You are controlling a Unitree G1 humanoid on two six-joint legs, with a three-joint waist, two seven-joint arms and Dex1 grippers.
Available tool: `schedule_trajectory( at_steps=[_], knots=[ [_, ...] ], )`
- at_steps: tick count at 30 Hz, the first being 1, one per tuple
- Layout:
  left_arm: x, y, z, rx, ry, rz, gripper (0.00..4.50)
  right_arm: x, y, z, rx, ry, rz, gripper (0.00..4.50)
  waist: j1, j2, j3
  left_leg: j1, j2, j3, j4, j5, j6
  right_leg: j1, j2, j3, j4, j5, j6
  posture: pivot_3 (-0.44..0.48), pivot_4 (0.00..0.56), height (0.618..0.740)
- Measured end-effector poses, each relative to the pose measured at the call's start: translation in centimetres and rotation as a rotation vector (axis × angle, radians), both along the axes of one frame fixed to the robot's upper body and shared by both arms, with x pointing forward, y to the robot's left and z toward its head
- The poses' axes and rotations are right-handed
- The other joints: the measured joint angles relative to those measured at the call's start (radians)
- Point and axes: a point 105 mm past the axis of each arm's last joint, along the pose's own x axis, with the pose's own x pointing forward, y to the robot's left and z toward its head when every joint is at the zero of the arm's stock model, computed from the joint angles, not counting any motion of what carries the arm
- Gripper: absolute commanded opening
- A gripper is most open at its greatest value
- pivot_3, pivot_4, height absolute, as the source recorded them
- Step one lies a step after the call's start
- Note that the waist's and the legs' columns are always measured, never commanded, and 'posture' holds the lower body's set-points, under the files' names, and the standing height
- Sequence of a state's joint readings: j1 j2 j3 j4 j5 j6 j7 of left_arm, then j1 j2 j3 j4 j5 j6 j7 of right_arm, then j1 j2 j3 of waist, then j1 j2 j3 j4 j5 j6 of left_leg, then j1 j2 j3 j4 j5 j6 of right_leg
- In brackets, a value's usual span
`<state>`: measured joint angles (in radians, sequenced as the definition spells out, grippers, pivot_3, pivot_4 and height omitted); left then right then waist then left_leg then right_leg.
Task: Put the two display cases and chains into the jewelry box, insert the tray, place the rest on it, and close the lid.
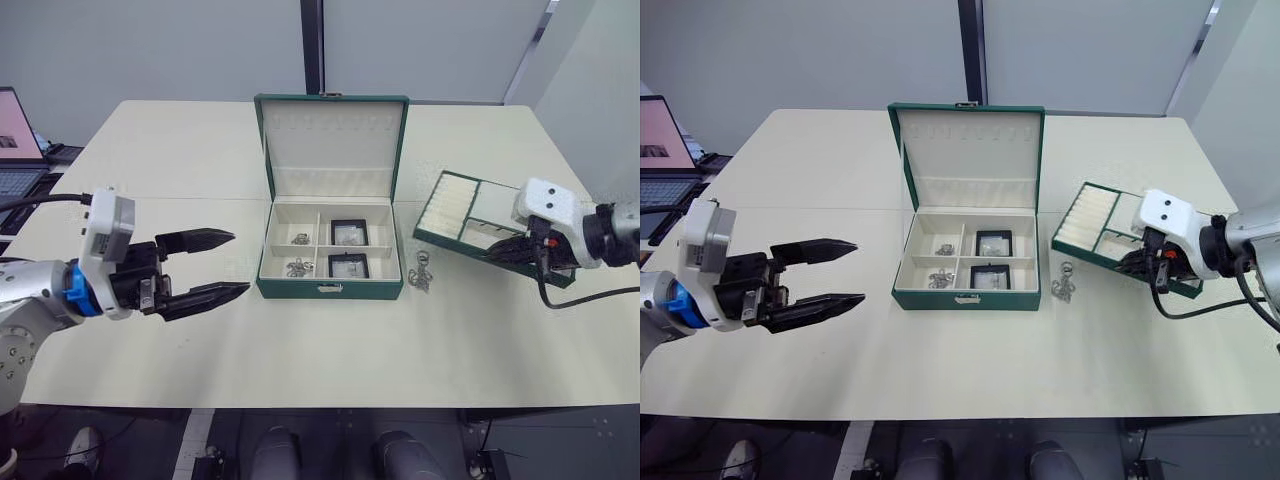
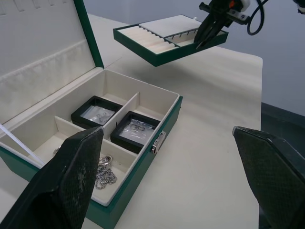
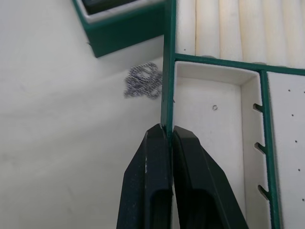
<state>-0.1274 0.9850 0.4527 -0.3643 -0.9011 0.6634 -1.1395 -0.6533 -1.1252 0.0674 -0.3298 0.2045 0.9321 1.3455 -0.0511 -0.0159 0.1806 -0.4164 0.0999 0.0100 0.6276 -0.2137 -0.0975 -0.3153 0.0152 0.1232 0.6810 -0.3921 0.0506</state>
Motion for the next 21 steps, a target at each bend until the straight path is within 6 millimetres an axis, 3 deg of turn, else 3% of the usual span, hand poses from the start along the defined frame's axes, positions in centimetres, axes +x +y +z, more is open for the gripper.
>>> schedule_trajectory(
  at_steps=[4,8,15,21],
  knots=[
    [-0.1,0.3,0.0,-0.002,0.008,0.001,4.50,-1.2,4.2,1.3,0.038,-0.009,0.094,0.02,-0.004,0.000,0.000,0.000,0.000,-0.001,0.000,-0.001,0.001,-0.001,0.000,0.000,0.001,0.000,0.000,0.000,0.150,0.740],
    [-0.4,0.7,0.2,-0.002,0.002,0.004,4.50,-1.5,7.7,0.4,0.053,0.028,0.154,0.02,-0.004,0.000,0.000,-0.001,0.000,-0.001,0.000,-0.001,0.001,-0.003,0.000,0.000,0.000,0.000,0.000,0.000,0.150,0.740],
    [-1.5,2.7,0.6,0.025,0.007,0.072,4.50,-0.2,12.6,-0.7,0.066,0.035,0.239,0.02,-0.009,-0.001,0.000,-0.001,0.000,-0.001,0.000,-0.001,0.001,-0.004,0.000,-0.001,0.001,0.000,0.000,0.000,0.150,0.740],
    [-3.1,4.4,0.8,0.051,0.021,0.131,4.50,0.8,15.1,-1.4,0.088,0.036,0.278,0.02,-0.006,-0.003,-0.001,-0.001,0.000,-0.002,0.000,-0.001,0.002,-0.008,-0.001,-0.002,0.001,0.000,0.000,0.000,0.150,0.740]
  ],
)
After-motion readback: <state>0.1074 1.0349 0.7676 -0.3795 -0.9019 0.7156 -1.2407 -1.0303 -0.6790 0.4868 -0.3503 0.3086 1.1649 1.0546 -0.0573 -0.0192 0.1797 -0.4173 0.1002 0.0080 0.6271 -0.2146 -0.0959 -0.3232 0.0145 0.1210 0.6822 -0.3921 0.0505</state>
